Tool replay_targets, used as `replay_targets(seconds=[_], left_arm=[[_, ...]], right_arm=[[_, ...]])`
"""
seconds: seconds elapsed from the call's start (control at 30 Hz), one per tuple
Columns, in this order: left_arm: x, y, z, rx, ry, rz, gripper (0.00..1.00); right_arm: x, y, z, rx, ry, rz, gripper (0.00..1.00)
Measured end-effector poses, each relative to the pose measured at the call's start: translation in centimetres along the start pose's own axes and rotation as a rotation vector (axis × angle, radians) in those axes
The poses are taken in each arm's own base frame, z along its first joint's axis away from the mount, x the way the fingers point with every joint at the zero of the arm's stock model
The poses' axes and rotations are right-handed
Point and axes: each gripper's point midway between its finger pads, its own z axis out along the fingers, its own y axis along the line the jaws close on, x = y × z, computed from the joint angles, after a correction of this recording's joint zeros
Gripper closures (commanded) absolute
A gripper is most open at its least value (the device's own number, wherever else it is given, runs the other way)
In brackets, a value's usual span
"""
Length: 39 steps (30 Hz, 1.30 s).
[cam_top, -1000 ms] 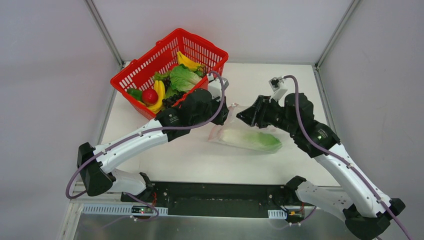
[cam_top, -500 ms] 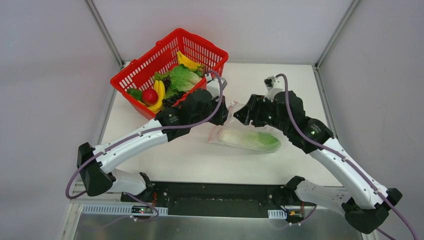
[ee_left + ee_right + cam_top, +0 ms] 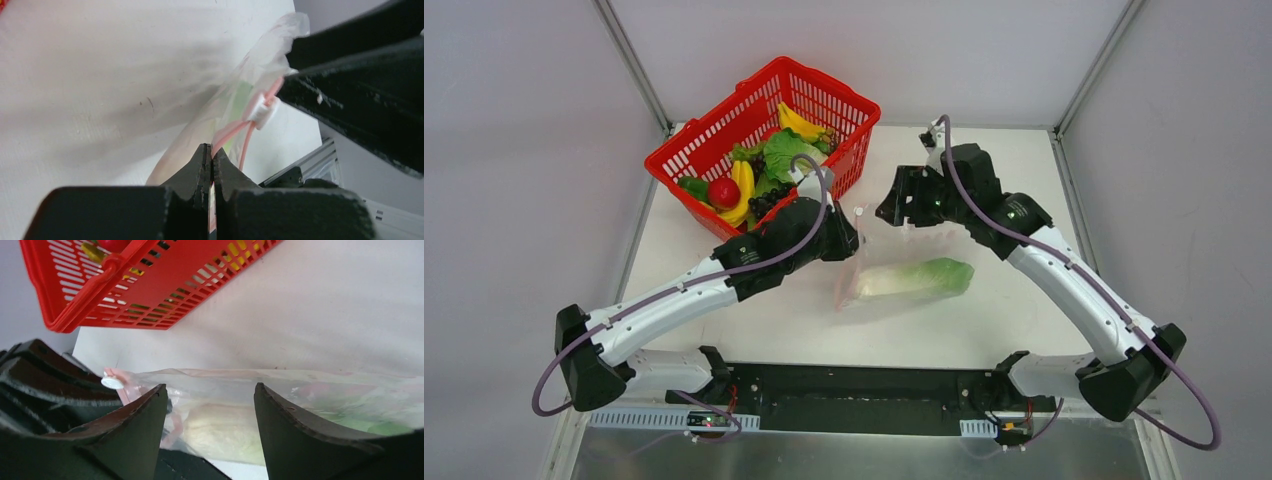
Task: Place the food in the zip-top bag and seal the zipper
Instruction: Adjust the zipper food storage bag at the center of the board.
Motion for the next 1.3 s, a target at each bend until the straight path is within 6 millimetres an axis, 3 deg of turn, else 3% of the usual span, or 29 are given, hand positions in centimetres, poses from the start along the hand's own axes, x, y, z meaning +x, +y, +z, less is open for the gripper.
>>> replay_targets(seconds=[0.2, 0.37, 0.47, 0.63, 0.77, 0.9, 1.0, 1.3], left_arm=[[-1.5, 1.0, -0.7, -0.056, -0.051, -0.046, 1.0], [-2.1, 0.8, -0.9, -0.068, -0.052, -0.045, 1.0], [-2.3, 0.7, -1.1, -0.07, -0.052, -0.044, 1.0], [-2.3, 0.7, -1.3, -0.071, -0.046, -0.043, 1.0], [-2.1, 0.6, -1.4, -0.068, -0.036, -0.052, 1.0], [-2.1, 0.5, -1.9, -0.057, -0.041, -0.078, 1.0], [-2.3, 0.6, -2.6, -0.05, -0.046, -0.094, 1.0], [-2.5, 0.0, -3.2, -0.021, -0.047, -0.109, 1.0]], right_arm=[[1.6, 2.3, -2.5, -0.116, 0.026, 0.016, 0.33], [5.7, 5.9, -5.2, -0.173, 0.037, -0.005, 0.33], [8.4, 6.6, -5.0, -0.118, 0.021, -0.007, 0.31], [11.7, 5.8, -3.7, 0.025, -0.071, -0.033, 0.29], [11.4, 8.0, -3.4, 0.037, -0.201, -0.042, 0.28], [11.1, 10.0, -2.6, 0.045, -0.302, -0.027, 0.33], [10.8, 9.3, -1.2, 0.14, -0.366, -0.032, 0.46], [8.3, 6.4, 0.5, 0.256, -0.431, 0.02, 0.57]])
